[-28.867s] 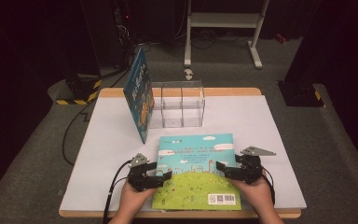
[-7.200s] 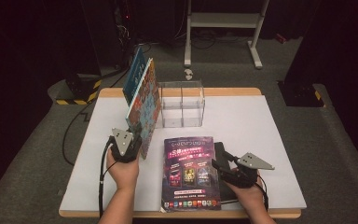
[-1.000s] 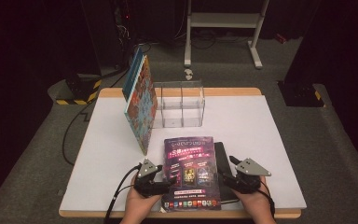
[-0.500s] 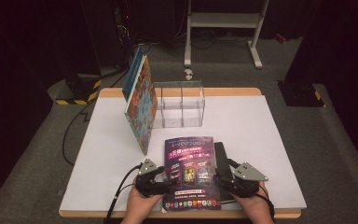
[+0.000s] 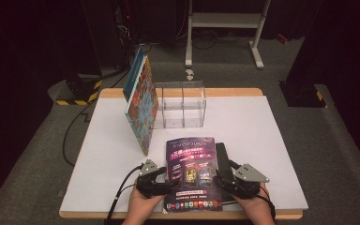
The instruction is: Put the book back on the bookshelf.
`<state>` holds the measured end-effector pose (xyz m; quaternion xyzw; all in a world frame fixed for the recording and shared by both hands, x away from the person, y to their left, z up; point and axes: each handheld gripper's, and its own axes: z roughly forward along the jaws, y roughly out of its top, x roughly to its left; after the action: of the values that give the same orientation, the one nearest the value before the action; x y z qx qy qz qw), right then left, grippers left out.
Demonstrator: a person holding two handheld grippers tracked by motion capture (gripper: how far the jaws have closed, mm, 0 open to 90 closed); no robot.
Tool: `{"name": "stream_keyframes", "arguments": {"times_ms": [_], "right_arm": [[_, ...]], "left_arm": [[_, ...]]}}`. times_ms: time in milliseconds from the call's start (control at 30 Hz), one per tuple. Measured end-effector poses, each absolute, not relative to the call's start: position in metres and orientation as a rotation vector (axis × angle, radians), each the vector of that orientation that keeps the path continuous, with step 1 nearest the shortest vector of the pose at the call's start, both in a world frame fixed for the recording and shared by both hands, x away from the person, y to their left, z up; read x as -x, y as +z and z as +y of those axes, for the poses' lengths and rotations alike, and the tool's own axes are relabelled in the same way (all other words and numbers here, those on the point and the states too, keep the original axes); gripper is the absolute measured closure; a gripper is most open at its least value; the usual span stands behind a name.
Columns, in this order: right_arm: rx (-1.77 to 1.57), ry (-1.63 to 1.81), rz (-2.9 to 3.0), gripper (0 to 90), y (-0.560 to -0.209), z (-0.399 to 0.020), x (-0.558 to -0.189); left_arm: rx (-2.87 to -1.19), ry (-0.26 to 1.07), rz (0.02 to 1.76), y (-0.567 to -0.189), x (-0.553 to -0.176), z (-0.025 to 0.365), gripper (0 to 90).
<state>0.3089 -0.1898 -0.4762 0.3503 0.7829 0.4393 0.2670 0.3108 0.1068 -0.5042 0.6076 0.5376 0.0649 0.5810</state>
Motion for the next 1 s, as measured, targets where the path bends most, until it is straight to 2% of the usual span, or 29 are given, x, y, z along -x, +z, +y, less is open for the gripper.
{"name": "stream_keyframes", "arguments": {"times_ms": [267, 367, 867, 1000], "right_arm": [[-0.965, 1.205, 2.103, 39.8, -0.476, -0.193, -0.310], [-0.968, 1.203, 2.099, 39.7, -0.475, -0.194, -0.310], [-0.991, 1.203, 2.092, 39.8, -0.475, -0.197, -0.311], [-0.999, 1.209, 2.086, 39.7, -0.475, -0.199, -0.312]], "left_arm": [[-1.410, 0.135, 1.243, -0.504, -0.311, 0.104, 23.5], [-1.393, 0.091, 1.239, -0.502, -0.312, 0.103, 23.3], [-1.384, 0.095, 1.196, -0.500, -0.309, 0.095, 23.9], [-1.408, 0.130, 1.197, -0.500, -0.309, 0.097, 25.8]]}}
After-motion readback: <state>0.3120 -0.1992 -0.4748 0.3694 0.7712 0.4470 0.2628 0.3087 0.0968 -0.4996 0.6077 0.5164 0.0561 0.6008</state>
